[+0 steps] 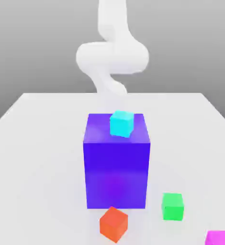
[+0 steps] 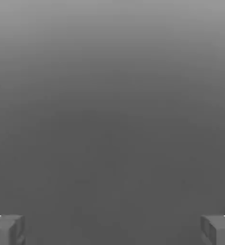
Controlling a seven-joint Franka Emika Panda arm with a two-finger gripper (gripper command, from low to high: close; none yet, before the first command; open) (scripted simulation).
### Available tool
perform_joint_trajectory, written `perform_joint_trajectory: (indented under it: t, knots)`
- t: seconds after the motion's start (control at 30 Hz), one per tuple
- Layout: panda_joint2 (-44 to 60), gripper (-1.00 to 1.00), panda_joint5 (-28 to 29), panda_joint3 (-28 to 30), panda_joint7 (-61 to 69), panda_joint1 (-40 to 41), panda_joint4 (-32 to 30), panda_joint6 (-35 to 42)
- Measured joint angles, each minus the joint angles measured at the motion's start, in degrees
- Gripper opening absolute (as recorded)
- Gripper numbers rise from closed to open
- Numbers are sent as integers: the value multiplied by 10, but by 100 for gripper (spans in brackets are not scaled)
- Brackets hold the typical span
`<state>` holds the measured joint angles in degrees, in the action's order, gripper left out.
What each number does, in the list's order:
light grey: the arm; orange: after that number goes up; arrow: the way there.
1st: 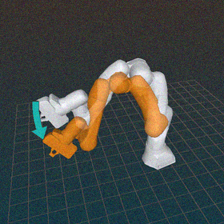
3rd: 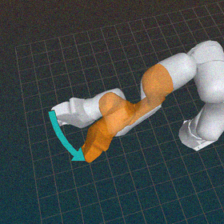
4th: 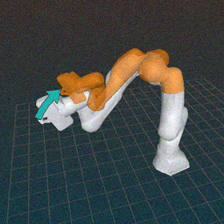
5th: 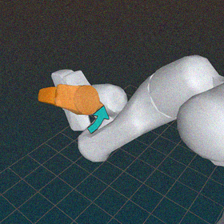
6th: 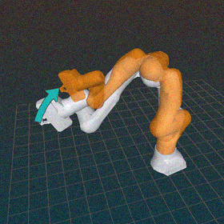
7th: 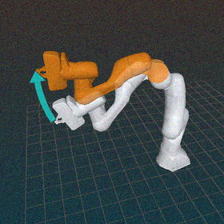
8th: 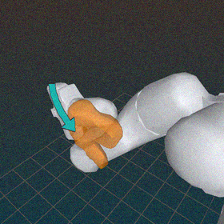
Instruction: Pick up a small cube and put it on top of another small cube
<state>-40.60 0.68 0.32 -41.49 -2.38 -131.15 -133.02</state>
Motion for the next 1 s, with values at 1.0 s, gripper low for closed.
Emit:
perform_joint_trajectory:
  t: [1.0]
  knots:
    - [628, 0, 36, -60, 554, -163, 77, -146]
